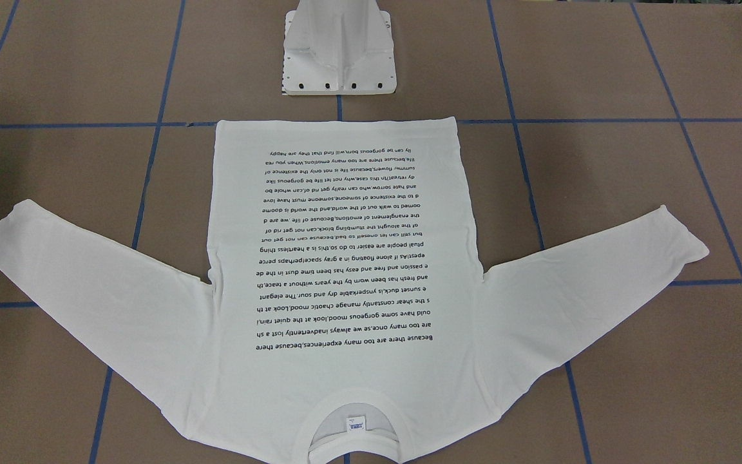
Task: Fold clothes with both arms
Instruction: 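Move the right gripper to the sleeve cuff nearest it and grasp it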
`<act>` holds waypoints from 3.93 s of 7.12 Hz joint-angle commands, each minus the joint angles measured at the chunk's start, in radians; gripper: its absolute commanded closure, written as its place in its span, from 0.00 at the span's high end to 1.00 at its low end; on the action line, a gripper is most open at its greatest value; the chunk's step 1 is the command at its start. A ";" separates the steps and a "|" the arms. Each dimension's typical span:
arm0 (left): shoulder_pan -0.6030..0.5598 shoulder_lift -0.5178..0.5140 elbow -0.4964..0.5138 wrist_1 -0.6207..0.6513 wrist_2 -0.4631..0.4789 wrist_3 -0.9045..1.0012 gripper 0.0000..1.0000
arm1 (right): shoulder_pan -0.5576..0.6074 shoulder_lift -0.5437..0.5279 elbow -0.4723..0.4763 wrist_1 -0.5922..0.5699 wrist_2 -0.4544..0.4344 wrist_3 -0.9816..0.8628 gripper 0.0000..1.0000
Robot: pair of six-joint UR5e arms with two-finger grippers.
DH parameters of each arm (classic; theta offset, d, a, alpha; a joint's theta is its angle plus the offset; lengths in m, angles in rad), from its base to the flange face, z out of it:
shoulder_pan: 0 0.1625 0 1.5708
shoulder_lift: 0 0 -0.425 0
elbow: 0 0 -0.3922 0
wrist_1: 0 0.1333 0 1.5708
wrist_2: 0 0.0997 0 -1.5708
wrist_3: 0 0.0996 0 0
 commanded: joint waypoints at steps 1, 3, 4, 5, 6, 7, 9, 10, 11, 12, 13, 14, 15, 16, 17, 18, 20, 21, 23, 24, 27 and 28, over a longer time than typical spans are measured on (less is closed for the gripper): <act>-0.005 0.066 -0.057 -0.025 -0.002 0.032 1.00 | -0.034 -0.036 0.017 0.036 0.012 0.014 1.00; 0.004 0.085 -0.067 -0.039 -0.032 0.005 1.00 | -0.141 -0.125 0.022 0.202 0.001 0.071 1.00; 0.004 0.092 -0.050 -0.044 -0.034 -0.031 1.00 | -0.184 -0.172 0.019 0.331 -0.003 0.175 1.00; 0.003 0.096 -0.045 -0.044 -0.035 -0.029 1.00 | -0.233 -0.204 0.016 0.452 -0.028 0.328 1.00; 0.004 0.107 -0.041 -0.051 -0.035 -0.026 1.00 | -0.282 -0.215 0.014 0.499 -0.109 0.466 0.94; 0.003 0.108 -0.039 -0.052 -0.035 -0.028 1.00 | -0.305 -0.216 0.009 0.501 -0.153 0.566 0.83; 0.004 0.108 -0.044 -0.052 -0.037 -0.029 1.00 | -0.312 -0.217 0.008 0.501 -0.154 0.729 0.78; 0.003 0.108 -0.045 -0.052 -0.037 -0.029 1.00 | -0.321 -0.217 0.008 0.501 -0.155 0.783 0.78; 0.003 0.108 -0.045 -0.052 -0.037 -0.029 1.00 | -0.321 -0.220 0.008 0.500 -0.157 0.791 0.78; 0.004 0.108 -0.045 -0.052 -0.037 -0.029 1.00 | -0.321 -0.231 -0.012 0.501 -0.155 0.794 0.78; 0.004 0.108 -0.045 -0.052 -0.037 -0.029 1.00 | -0.321 -0.231 -0.020 0.501 -0.155 0.794 0.78; 0.003 0.108 -0.048 -0.052 -0.037 -0.029 1.00 | -0.321 -0.229 -0.026 0.501 -0.155 0.794 0.77; 0.003 0.108 -0.048 -0.052 -0.037 -0.028 1.00 | -0.322 -0.220 -0.038 0.500 -0.157 0.795 0.77; 0.003 0.108 -0.048 -0.052 -0.037 -0.028 1.00 | -0.324 -0.214 -0.046 0.495 -0.157 0.795 0.74; 0.004 0.108 -0.048 -0.052 -0.037 -0.028 1.00 | -0.324 -0.211 -0.049 0.494 -0.157 0.795 0.62; 0.003 0.108 -0.047 -0.052 -0.037 -0.028 1.00 | -0.324 -0.209 -0.050 0.494 -0.155 0.794 0.13; 0.003 0.108 -0.050 -0.052 -0.037 -0.028 1.00 | -0.324 -0.211 -0.049 0.500 -0.157 0.794 0.00; 0.003 0.108 -0.050 -0.052 -0.037 -0.028 1.00 | -0.321 -0.211 -0.034 0.500 -0.149 0.794 0.00; 0.004 0.108 -0.051 -0.052 -0.037 -0.028 1.00 | -0.313 -0.225 0.060 0.449 -0.123 0.794 0.00; 0.003 0.107 -0.051 -0.053 -0.037 -0.028 1.00 | -0.281 -0.214 0.130 0.381 -0.081 0.795 0.00; 0.003 0.108 -0.054 -0.053 -0.038 -0.026 1.00 | -0.333 0.036 0.312 0.057 -0.065 0.972 0.00; 0.003 0.108 -0.056 -0.053 -0.043 -0.026 1.00 | -0.414 0.173 0.280 0.032 -0.089 1.110 0.00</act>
